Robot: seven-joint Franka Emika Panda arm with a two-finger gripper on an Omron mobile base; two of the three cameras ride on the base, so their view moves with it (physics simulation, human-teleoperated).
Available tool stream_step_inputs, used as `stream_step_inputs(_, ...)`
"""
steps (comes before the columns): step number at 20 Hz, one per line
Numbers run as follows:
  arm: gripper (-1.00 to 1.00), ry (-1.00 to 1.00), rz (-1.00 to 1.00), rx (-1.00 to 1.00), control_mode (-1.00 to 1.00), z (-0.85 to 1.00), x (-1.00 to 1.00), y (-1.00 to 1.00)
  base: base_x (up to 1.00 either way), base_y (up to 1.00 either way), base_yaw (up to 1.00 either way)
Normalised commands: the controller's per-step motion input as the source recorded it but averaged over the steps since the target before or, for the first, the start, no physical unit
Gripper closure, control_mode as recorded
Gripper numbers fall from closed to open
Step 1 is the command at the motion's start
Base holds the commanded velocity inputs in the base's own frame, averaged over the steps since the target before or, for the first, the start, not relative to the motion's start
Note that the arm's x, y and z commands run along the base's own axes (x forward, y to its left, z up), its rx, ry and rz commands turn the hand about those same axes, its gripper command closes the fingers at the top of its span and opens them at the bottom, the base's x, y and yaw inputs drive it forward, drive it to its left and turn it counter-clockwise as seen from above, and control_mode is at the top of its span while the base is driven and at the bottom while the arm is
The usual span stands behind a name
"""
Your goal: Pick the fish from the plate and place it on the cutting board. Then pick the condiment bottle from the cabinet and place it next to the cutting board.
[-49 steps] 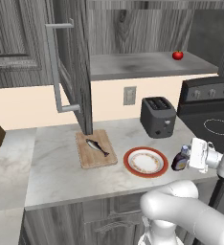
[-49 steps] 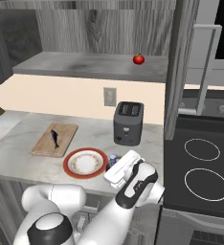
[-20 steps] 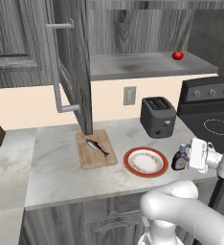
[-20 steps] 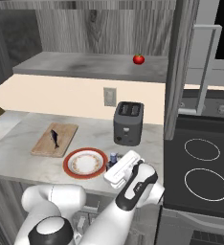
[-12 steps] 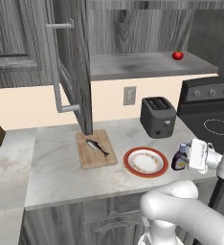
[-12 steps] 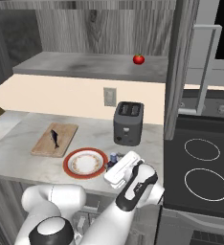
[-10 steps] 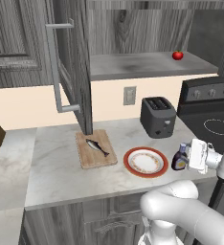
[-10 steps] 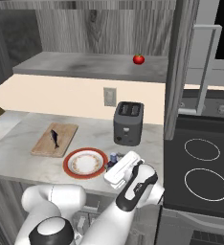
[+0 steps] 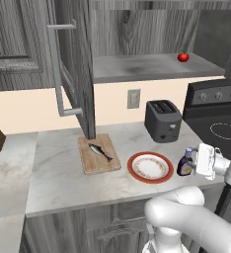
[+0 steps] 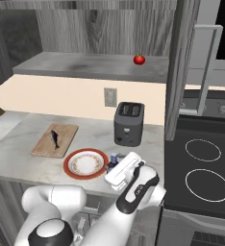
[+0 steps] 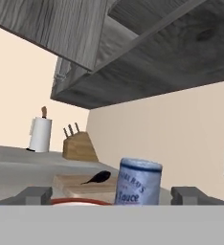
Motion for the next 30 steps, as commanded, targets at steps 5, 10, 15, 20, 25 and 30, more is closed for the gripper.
stream_step_inputs(5,-1.0,0.0,0.0,0.0,-1.0,0.2,-0.13,-0.1,0.0,0.0,0.0)
stream_step_inputs(10,-1.0,0.0,-0.01,0.0,-1.0,0.26,-0.1,-0.15,0.0,0.0,0.0)
stream_step_inputs(15,-1.0,-0.01,-0.04,-0.11,-1.0,0.07,-0.26,-0.12,0.0,0.0,0.0)
stream_step_inputs(20,-1.0,-0.05,-0.08,-0.26,-1.0,0.0,-0.29,-0.02,0.0,0.0,0.0)
stream_step_inputs(25,-1.0,-0.08,-0.12,-0.34,-1.0,0.0,-0.23,0.0,0.0,0.0,0.0)
stream_step_inputs(30,-1.0,-0.17,-0.14,-0.35,-1.0,0.01,-0.3,0.0,0.0,0.0,0.0)
